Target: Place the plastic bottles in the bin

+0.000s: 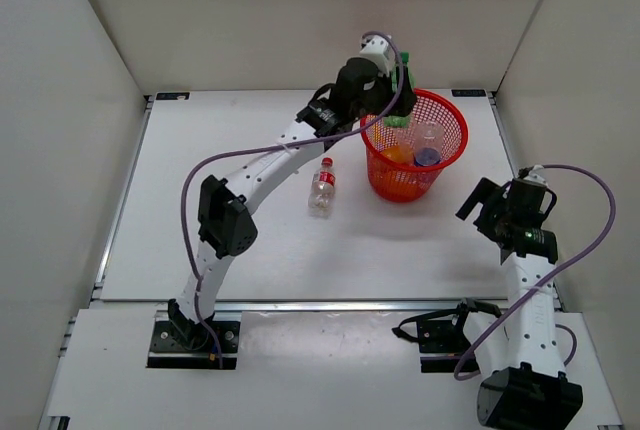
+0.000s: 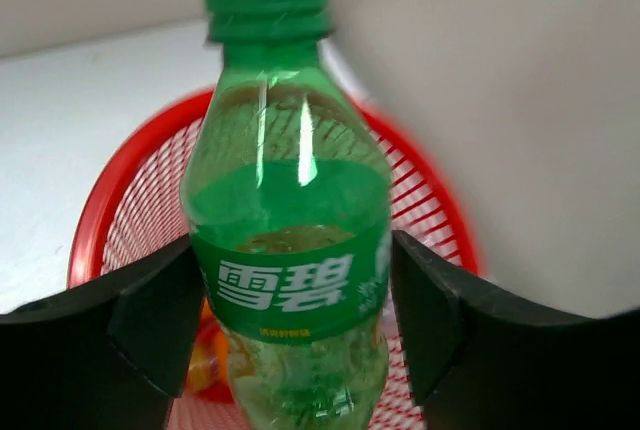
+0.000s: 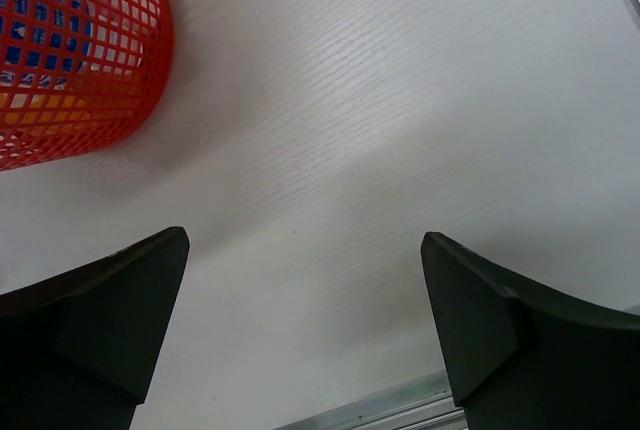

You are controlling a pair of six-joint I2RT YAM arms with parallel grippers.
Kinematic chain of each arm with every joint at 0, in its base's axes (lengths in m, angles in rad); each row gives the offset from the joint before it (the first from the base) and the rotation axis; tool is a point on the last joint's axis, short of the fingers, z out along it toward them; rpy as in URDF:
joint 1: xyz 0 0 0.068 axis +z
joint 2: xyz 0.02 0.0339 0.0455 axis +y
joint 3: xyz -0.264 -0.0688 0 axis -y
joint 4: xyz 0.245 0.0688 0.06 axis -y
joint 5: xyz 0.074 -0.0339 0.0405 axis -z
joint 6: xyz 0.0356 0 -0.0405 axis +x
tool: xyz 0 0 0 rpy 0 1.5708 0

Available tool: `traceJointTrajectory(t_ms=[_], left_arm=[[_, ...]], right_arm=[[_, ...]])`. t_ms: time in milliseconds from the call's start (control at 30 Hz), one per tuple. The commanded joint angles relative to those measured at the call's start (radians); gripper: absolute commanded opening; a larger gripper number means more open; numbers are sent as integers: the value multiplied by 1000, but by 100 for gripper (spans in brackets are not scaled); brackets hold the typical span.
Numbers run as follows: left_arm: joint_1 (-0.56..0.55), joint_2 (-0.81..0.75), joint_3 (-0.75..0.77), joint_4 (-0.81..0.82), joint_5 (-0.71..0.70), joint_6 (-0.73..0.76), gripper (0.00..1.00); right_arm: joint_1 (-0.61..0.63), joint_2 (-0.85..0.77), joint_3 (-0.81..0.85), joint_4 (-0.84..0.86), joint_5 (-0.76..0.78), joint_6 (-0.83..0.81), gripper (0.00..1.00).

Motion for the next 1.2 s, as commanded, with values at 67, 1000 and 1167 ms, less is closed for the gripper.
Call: traceJointTrajectory(t_ms=[67,1000,1167], left_arm=[[-40,-86,-69,-15,-77,46,98],[420,-1503,-1405,-769,-208,-181,99],[347,-1515,-1425,-737,-167,-218,99]], right_arm=[[23,4,54,-11,43,-21,99],[1049,1107,1121,-27,209,16,99],[1024,1354,1251,-103,325,87,100]])
